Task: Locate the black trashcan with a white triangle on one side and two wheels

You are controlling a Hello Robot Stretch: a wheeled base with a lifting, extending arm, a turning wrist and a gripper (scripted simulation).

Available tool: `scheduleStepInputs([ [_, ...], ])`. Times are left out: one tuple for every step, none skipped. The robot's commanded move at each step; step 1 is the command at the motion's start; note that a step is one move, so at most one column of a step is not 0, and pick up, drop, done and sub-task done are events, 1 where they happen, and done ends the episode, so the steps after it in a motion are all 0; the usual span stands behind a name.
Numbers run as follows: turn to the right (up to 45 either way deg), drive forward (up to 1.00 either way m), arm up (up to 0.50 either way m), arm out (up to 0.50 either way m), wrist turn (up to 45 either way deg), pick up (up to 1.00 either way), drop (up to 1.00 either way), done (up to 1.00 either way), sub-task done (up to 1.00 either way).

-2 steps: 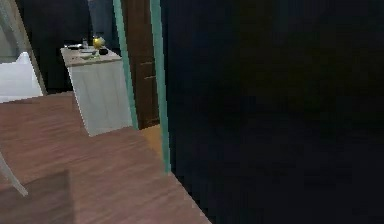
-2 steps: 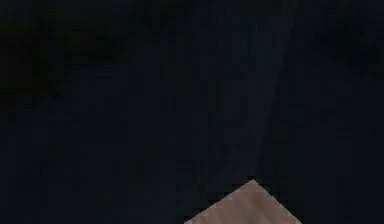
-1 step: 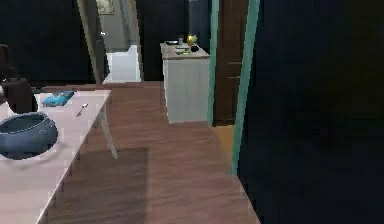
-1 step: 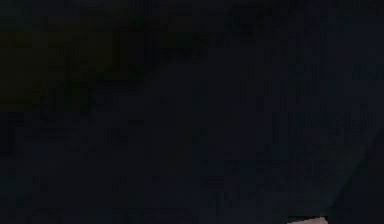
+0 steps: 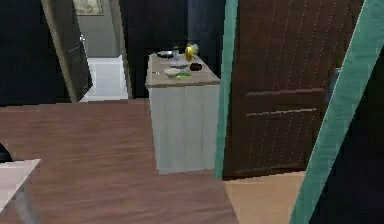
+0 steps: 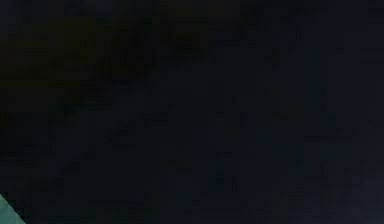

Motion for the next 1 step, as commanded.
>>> scheduleStepInputs([
  [-3.0, 0.0, 0.0, 0.0, 0.0, 0.0, 0.0, 0.0, 0.0],
])
